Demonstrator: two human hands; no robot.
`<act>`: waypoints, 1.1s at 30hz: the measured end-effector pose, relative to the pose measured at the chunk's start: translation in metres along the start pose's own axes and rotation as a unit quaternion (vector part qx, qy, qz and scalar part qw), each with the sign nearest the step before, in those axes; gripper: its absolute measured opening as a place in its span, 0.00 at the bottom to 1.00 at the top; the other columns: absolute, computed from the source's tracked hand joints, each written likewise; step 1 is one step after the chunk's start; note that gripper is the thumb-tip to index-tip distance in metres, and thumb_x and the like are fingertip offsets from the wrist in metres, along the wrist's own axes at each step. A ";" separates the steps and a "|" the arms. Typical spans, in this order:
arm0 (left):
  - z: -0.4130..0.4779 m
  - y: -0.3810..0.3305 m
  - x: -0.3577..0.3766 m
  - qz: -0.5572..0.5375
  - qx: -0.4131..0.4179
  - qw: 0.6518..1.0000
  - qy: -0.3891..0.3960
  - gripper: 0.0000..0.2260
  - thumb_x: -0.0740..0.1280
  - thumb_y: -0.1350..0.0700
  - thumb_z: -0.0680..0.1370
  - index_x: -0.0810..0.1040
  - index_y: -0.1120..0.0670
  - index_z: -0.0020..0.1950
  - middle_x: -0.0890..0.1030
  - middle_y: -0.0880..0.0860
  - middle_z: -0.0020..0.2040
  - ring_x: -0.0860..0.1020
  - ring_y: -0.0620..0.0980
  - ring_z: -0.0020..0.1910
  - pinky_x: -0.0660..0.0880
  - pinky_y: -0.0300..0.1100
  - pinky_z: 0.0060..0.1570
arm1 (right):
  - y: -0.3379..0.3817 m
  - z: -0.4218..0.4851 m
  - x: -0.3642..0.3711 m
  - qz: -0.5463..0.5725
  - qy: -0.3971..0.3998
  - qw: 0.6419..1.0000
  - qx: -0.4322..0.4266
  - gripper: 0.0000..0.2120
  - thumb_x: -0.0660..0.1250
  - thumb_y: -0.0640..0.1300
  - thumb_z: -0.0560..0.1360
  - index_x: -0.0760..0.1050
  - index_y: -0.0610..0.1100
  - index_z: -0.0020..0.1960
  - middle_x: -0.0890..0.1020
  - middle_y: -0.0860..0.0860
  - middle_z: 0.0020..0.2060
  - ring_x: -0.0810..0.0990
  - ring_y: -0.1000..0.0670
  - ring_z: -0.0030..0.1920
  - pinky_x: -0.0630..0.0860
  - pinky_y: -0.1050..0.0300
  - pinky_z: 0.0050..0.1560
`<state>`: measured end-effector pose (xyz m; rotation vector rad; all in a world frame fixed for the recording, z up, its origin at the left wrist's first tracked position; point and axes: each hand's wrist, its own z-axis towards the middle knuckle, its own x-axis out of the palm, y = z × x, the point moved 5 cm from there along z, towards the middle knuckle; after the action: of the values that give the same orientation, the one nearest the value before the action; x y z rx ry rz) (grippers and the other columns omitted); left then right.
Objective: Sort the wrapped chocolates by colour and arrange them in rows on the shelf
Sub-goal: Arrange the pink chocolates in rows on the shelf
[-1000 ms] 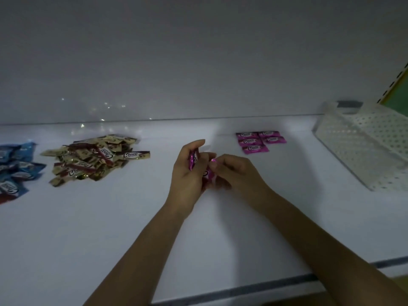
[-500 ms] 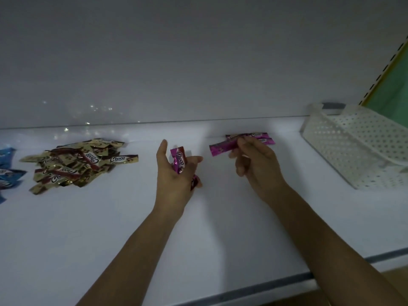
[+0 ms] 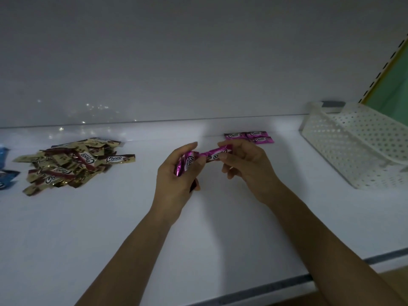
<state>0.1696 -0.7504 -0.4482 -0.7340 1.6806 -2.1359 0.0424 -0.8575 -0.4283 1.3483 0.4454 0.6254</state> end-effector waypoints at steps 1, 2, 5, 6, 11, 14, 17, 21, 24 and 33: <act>0.000 0.000 0.001 0.013 0.010 1.000 0.007 0.13 0.67 0.63 0.77 0.78 0.56 0.61 0.77 0.48 0.36 0.68 0.44 0.22 0.68 0.35 0.24 | 0.000 0.000 0.000 -0.004 0.002 1.000 -0.002 0.11 0.68 0.33 0.73 0.78 0.42 0.54 0.82 0.49 0.35 0.79 0.51 0.32 0.75 0.59 0.31; 0.000 0.000 0.002 0.034 0.022 0.999 0.016 0.12 0.67 0.64 0.78 0.79 0.57 0.60 0.77 0.46 0.34 0.69 0.44 0.22 0.69 0.36 0.24 | 0.000 -0.001 0.001 -0.007 0.004 1.000 0.000 0.11 0.67 0.33 0.74 0.78 0.43 0.54 0.82 0.50 0.35 0.79 0.51 0.32 0.75 0.59 0.31; 0.000 0.001 0.005 0.108 0.039 0.993 0.024 0.13 0.67 0.64 0.78 0.77 0.55 0.62 0.78 0.47 0.37 0.72 0.46 0.23 0.71 0.37 0.26 | 0.000 0.000 0.001 0.026 -0.007 0.999 0.020 0.06 0.66 0.33 0.74 0.78 0.43 0.47 0.82 0.51 0.34 0.80 0.52 0.35 0.76 0.59 0.34; 0.000 0.003 0.005 0.118 0.031 0.992 0.020 0.15 0.67 0.62 0.78 0.76 0.53 0.64 0.78 0.50 0.39 0.72 0.45 0.24 0.71 0.36 0.26 | -0.001 0.002 -0.002 0.055 -0.023 0.998 0.031 0.05 0.65 0.34 0.75 0.77 0.42 0.45 0.83 0.51 0.35 0.81 0.52 0.37 0.76 0.59 0.36; 0.001 0.008 0.004 0.126 0.009 0.992 0.009 0.18 0.69 0.60 0.77 0.73 0.49 0.65 0.80 0.54 0.50 0.73 0.44 0.26 0.72 0.36 0.27 | 0.004 0.008 -0.044 0.106 -0.178 0.978 0.015 0.06 0.62 0.34 0.77 0.75 0.40 0.43 0.82 0.48 0.34 0.81 0.51 0.35 0.78 0.58 0.43; 0.001 0.008 0.006 0.145 0.014 0.989 0.015 0.14 0.69 0.61 0.77 0.75 0.52 0.62 0.80 0.53 0.49 0.74 0.44 0.26 0.73 0.36 0.27 | 0.002 0.007 -0.079 -0.071 -0.280 0.958 -0.001 0.05 0.65 0.37 0.77 0.78 0.43 0.50 0.80 0.47 0.38 0.78 0.50 0.37 0.76 0.59 0.42; 0.000 0.007 0.006 0.155 0.015 0.988 0.012 0.15 0.69 0.61 0.77 0.75 0.51 0.62 0.79 0.51 0.46 0.73 0.44 0.25 0.73 0.36 0.27 | -0.006 0.008 -0.094 -0.142 -0.316 0.938 0.009 0.08 0.68 0.38 0.75 0.76 0.42 0.54 0.82 0.44 0.41 0.81 0.45 0.42 0.78 0.52 0.48; 0.001 0.008 0.006 0.165 0.017 0.986 0.006 0.14 0.69 0.60 0.77 0.75 0.52 0.61 0.79 0.52 0.45 0.73 0.42 0.25 0.72 0.34 0.26 | -0.015 0.010 -0.102 -0.190 -0.326 0.926 0.020 0.10 0.64 0.36 0.76 0.79 0.40 0.55 0.79 0.50 0.34 0.77 0.53 0.34 0.77 0.58 0.40; 0.001 0.009 0.007 0.184 0.019 0.983 0.007 0.12 0.69 0.60 0.77 0.76 0.52 0.60 0.80 0.51 0.45 0.74 0.44 0.26 0.72 0.35 0.25 | -0.020 0.013 -0.099 -0.208 -0.299 0.931 0.037 0.13 0.62 0.36 0.76 0.82 0.46 0.55 0.81 0.48 0.35 0.77 0.49 0.35 0.78 0.47 0.44; -0.002 0.005 0.012 0.227 0.025 0.973 0.015 0.11 0.69 0.60 0.77 0.75 0.48 0.56 0.80 0.48 0.44 0.75 0.42 0.26 0.73 0.34 0.25 | -0.003 0.001 -0.093 -0.613 -0.254 0.746 0.048 0.16 0.59 0.41 0.78 0.75 0.54 0.63 0.78 0.50 0.57 0.74 0.47 0.58 0.61 0.53 0.59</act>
<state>0.1587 -0.7568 -0.4511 -0.2659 1.6133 -1.8623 -0.0267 -0.9189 -0.4367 0.9636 0.7839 -0.8623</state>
